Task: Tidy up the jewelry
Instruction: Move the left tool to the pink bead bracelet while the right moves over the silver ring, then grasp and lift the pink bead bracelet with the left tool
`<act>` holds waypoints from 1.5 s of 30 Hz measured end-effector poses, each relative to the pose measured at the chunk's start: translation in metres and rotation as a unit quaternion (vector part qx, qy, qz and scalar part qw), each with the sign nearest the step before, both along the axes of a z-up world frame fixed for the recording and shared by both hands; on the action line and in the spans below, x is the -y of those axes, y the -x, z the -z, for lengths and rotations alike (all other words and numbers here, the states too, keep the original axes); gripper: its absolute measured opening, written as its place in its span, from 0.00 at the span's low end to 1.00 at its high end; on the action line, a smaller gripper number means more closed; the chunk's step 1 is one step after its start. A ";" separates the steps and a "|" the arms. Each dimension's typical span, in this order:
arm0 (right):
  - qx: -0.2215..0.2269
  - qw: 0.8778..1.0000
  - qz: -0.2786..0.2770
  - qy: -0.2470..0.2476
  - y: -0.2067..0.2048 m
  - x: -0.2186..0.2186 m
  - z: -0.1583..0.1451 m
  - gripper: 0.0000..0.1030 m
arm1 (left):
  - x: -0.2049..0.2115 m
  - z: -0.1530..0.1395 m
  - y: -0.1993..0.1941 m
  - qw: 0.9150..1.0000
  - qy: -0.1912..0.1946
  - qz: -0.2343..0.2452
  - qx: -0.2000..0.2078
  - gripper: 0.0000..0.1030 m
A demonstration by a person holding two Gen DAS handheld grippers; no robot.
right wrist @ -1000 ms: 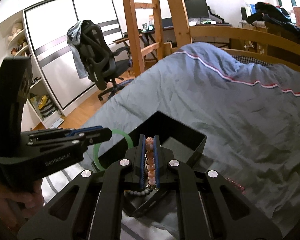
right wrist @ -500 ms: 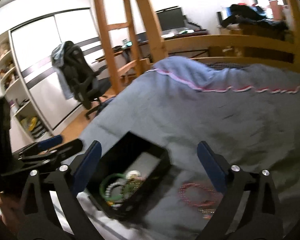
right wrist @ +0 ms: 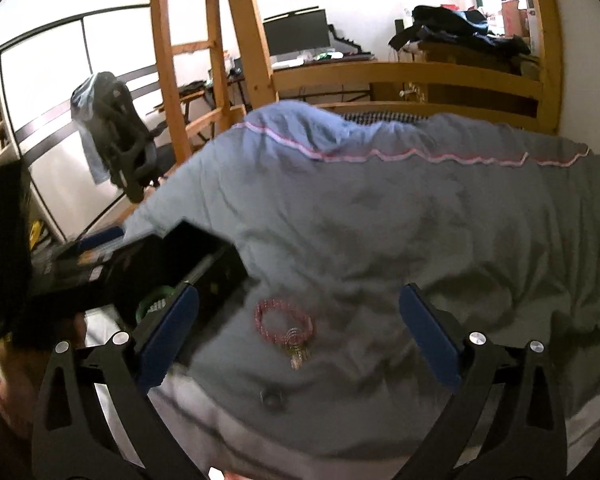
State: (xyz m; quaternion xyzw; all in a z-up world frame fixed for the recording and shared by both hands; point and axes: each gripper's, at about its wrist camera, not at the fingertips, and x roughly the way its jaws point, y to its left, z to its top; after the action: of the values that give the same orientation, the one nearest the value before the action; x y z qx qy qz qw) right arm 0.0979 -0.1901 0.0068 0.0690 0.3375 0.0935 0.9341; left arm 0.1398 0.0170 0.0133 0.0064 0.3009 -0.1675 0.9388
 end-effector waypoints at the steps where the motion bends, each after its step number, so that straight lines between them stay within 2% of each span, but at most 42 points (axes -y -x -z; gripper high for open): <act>1: -0.005 1.000 -0.005 0.003 0.004 0.000 0.006 0.96 | 0.005 0.002 0.000 1.000 -0.002 0.008 0.001 0.94; 5: -0.030 0.999 -0.038 0.002 0.015 -0.004 0.035 0.92 | 0.028 0.017 -0.005 0.999 0.002 0.038 -0.010 0.94; 7: -0.047 0.997 -0.055 -0.002 0.015 -0.009 0.050 0.77 | 0.036 0.026 -0.008 0.999 0.003 0.049 -0.019 0.94; 10: -0.058 0.995 -0.077 -0.006 0.012 -0.016 0.064 0.70 | 0.052 0.041 -0.011 0.997 -0.013 0.067 -0.035 0.91; 14: -0.065 0.993 -0.099 -0.016 0.006 -0.022 0.074 0.67 | 0.068 0.062 -0.014 0.994 -0.041 0.086 -0.055 0.83; 18: -0.085 0.989 -0.118 -0.039 -0.005 -0.024 0.090 0.51 | 0.076 0.083 -0.022 0.991 -0.061 0.087 -0.080 0.66; 21: -0.103 0.986 -0.124 -0.052 -0.015 -0.026 0.103 0.48 | 0.083 0.092 -0.024 0.989 -0.088 0.092 -0.079 0.64; 23: -0.118 0.983 -0.130 -0.048 -0.018 -0.028 0.111 0.39 | 0.088 0.099 -0.025 0.987 -0.095 0.099 -0.087 0.64; 26: -0.135 0.982 -0.126 -0.035 -0.021 -0.031 0.117 0.20 | 0.095 0.111 -0.028 0.983 -0.114 0.105 -0.099 0.63; 28: -0.137 0.982 -0.124 -0.043 -0.022 -0.028 0.116 0.20 | 0.097 0.118 -0.032 0.981 -0.119 0.106 -0.113 0.54; 31: -0.134 0.982 -0.123 -0.043 -0.022 -0.024 0.112 0.20 | 0.093 0.122 -0.036 0.980 -0.112 0.099 -0.129 0.35; 33: -0.131 0.984 -0.108 -0.044 -0.024 -0.017 0.111 0.20 | 0.086 0.123 -0.041 0.981 -0.099 0.088 -0.144 0.11; 36: -0.134 0.985 -0.085 -0.062 -0.028 -0.006 0.113 0.20 | 0.079 0.120 -0.043 0.982 -0.084 0.081 -0.148 0.09; 45: -0.103 0.991 -0.067 -0.062 -0.023 -0.001 0.105 0.20 | 0.072 0.096 -0.038 0.988 -0.056 0.079 -0.123 0.08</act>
State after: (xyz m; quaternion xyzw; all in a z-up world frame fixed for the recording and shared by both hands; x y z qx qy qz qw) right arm 0.1212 -0.1888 -0.0986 0.1127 0.4293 0.1692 0.8800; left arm 0.1783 -0.0548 -0.0828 0.0622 0.4216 -0.2236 0.8766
